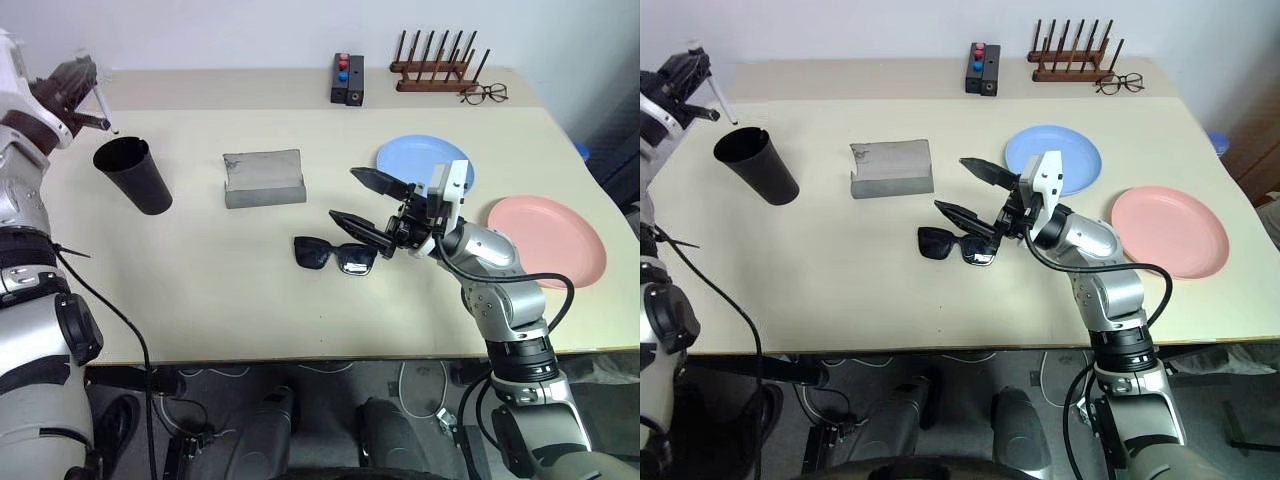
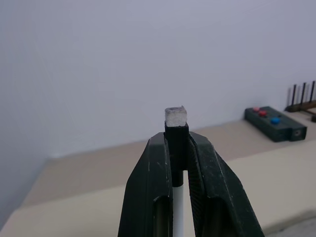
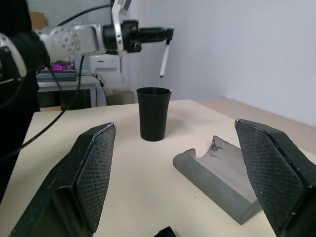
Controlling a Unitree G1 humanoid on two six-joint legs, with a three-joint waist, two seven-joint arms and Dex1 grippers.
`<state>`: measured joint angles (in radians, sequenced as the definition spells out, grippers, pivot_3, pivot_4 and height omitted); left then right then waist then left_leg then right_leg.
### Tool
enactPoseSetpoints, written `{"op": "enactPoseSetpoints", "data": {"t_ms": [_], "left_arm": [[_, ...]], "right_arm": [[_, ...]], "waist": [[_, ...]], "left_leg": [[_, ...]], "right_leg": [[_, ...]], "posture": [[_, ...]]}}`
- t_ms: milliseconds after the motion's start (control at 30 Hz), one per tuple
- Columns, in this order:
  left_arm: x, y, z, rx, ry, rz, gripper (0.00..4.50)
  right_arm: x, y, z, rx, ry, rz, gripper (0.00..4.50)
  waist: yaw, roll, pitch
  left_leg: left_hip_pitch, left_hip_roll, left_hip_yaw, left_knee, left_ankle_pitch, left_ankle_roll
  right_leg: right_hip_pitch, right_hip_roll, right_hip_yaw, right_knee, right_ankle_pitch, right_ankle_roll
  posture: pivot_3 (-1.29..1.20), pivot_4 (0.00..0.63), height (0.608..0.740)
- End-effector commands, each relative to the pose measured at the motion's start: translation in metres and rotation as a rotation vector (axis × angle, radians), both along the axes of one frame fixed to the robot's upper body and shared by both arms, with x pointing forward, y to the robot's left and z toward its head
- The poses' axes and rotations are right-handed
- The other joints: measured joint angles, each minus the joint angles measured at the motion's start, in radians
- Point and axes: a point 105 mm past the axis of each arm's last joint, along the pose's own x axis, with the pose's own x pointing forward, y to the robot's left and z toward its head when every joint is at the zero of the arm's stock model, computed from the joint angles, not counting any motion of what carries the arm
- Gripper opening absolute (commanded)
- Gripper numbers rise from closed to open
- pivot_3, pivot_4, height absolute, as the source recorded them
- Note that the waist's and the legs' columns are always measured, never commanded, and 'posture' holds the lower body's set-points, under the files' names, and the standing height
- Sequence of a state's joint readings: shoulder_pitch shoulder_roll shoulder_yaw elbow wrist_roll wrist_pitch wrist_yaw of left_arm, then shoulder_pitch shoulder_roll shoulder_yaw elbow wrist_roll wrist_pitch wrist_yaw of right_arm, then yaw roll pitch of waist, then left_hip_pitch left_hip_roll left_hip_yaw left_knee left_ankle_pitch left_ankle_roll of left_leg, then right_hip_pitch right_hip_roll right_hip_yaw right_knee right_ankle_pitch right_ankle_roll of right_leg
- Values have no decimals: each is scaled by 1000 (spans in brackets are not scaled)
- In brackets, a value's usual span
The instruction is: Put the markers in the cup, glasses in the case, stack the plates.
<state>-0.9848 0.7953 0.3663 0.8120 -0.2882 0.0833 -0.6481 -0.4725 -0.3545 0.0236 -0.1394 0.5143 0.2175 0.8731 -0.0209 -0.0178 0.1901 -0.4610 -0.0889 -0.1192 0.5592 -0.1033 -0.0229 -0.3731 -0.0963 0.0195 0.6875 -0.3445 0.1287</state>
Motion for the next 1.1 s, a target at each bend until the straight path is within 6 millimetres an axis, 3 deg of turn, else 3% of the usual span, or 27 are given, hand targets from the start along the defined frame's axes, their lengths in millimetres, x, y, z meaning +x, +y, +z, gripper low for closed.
{"op": "enactPoseSetpoints", "data": {"t_ms": [33, 333, 433, 633, 833, 967, 1100], "left_arm": [[-11, 13, 9, -38, -60, 28, 41], [-10, 16, -28, -95, -15, 39, 41], [-11, 17, -33, -104, -11, 32, 1318], [-12, 14, -27, -72, -17, 20, 4372], [-13, -12, -6, -22, -1, -142, 4443], [-8, -53, 6, 106, 37, -317, 4443], [5, -98, -4, 242, 116, -485, 4443]], "right_arm": [[1, -3, 10, 16, -41, -22, 3923], [1, -1, 10, 0, -48, -15, 3923], [1, -1, 10, -3, -49, -14, 3923], [1, -1, 10, -5, -50, -16, 3923], [5, -3, 9, 2, -48, -43, 3923], [10, -4, 10, 6, -60, -69, 3923], [24, -11, 8, 1, -66, -156, 3923]], "waist": [[0, 0, 0], [2, 0, 0], [1, 0, 0], [1, 0, 0], [1, 0, 0], [5, 0, 0], [3, 0, 0]], "left_leg": [[0, 0, 0, 0, 0, 0], [0, 0, 0, 1, 0, 0], [0, 0, 0, 1, 0, 0], [0, 0, 0, 1, 0, 0], [0, 0, 0, 1, 0, 0], [0, 0, 0, 1, 0, 0], [0, 0, 0, 1, 0, 0]], "right_leg": [[0, 0, 0, 0, 0, 0], [0, 0, 0, 0, 0, 0], [0, 0, 0, 0, 0, 0], [0, 0, 0, 0, 0, 0], [0, 0, 0, 0, 0, 0], [0, 0, 0, 0, 0, 0], [1, 0, 0, 0, 0, 0]], "posture": [[0, 150, 740], [0, 150, 740], [0, 150, 740], [0, 150, 740], [0, 150, 740], [0, 150, 740], [0, 150, 740]]}}
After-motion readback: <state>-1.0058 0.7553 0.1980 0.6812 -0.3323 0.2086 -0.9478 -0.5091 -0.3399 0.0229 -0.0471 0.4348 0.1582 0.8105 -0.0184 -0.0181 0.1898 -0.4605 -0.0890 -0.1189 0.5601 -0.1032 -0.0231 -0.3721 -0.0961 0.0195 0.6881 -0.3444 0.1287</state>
